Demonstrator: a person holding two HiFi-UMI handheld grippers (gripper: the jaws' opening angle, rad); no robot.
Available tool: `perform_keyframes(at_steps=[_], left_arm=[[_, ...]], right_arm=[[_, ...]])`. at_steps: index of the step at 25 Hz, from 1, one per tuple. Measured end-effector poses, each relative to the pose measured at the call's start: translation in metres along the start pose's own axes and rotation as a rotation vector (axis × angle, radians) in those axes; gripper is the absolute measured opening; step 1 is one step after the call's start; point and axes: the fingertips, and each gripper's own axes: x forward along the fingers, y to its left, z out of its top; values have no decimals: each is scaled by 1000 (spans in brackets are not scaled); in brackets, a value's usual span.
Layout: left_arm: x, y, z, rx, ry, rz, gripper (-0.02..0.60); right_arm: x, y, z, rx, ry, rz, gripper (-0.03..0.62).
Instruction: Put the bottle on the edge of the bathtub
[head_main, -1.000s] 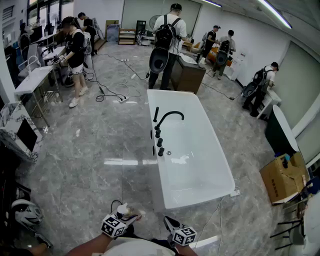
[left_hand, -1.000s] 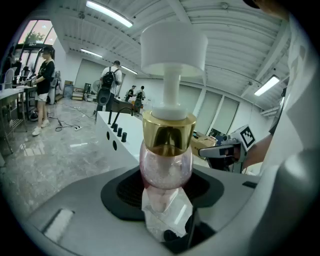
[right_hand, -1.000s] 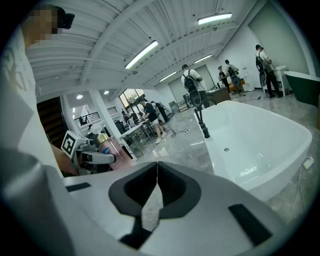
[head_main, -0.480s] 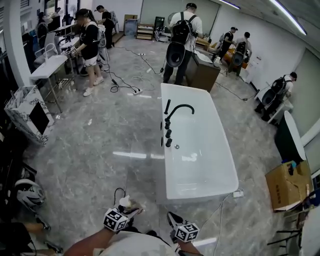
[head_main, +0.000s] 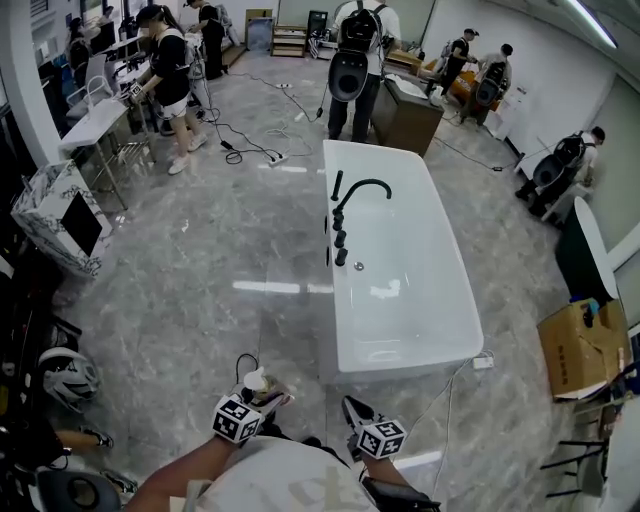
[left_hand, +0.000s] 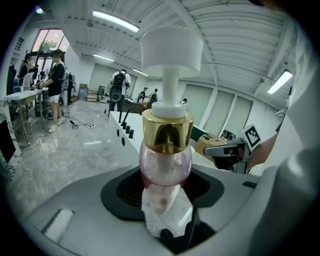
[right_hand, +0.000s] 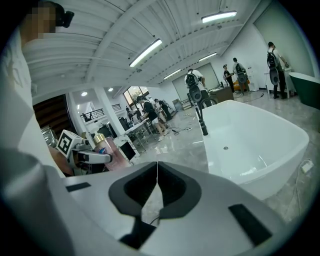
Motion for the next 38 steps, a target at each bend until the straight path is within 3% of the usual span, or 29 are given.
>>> perform_keyframes(at_steps=[13,25,31,38], left_arm=[[25,7,8,73,70,-123,219],[36,54,32,121,77,-185,219],[29,86,48,133,53,-185,219],[13,108,38,98,67,-177,219]], right_arm=[[16,-2,11,39,-31,-78,6],[44,5,23,82,-68,-175,6],[63,19,24,90,-72,-200,6],[75,29,32,78,-84,-215,6]])
